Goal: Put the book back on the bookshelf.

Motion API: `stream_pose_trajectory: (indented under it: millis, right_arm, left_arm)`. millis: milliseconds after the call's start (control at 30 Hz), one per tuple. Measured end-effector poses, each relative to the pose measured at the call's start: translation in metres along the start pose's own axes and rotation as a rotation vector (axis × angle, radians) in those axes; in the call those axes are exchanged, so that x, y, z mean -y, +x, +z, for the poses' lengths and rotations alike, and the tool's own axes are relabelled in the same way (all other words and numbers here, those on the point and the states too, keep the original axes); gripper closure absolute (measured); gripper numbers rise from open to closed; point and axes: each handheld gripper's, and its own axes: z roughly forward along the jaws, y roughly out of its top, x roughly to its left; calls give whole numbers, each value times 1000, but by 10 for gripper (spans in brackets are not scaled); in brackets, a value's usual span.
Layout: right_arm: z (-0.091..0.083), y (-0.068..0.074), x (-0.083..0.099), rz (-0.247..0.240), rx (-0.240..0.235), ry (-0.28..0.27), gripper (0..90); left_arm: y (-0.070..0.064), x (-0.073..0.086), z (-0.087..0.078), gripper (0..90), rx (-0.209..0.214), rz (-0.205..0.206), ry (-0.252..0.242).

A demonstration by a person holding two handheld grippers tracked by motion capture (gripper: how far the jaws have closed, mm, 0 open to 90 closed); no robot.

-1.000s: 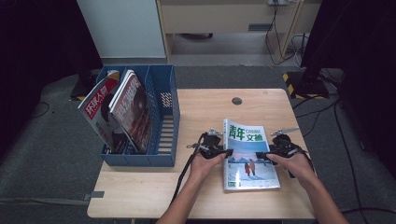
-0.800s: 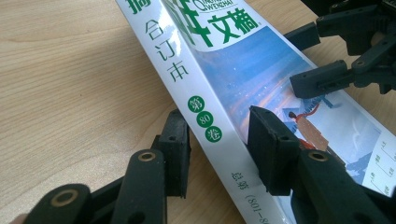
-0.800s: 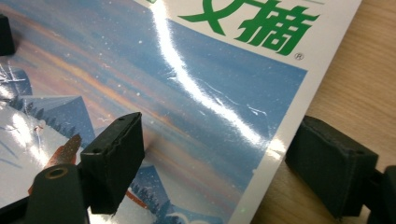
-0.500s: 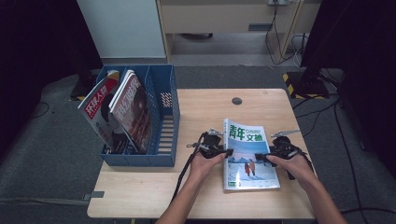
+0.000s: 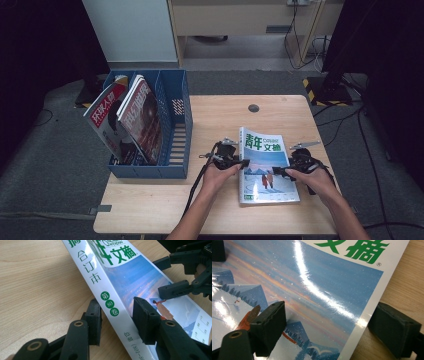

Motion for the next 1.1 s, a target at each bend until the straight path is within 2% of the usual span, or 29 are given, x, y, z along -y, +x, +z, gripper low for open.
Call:
stream_pose_trajectory:
  millis: [100, 233, 467, 600, 733, 967, 1100]
  right_arm:
    - [0, 1, 0, -6, -5, -8, 189]
    - [1, 5, 0, -13, -12, -4, 194]
    - [5, 11, 0, -21, -27, -18, 202]
    - [6, 13, 0, -27, -31, -19, 203]
    - [8, 16, -1, -37, -38, -23, 206]
    - [11, 23, -3, -42, -48, -23, 210]
    - [14, 27, -3, -52, -59, -20, 215]
  left_arm:
    - [1, 0, -2, 586, 4, 10, 11]
    - [5, 0, -4, 570, 7, 9, 24]
    - [5, -3, -4, 544, 3, 5, 11]
    - [4, -7, -5, 524, 7, 22, 34]
    - [3, -10, -6, 517, 12, 16, 32]
    - [4, -15, -9, 473, 27, 14, 68]
    - [6, -18, -9, 433, 20, 16, 84]
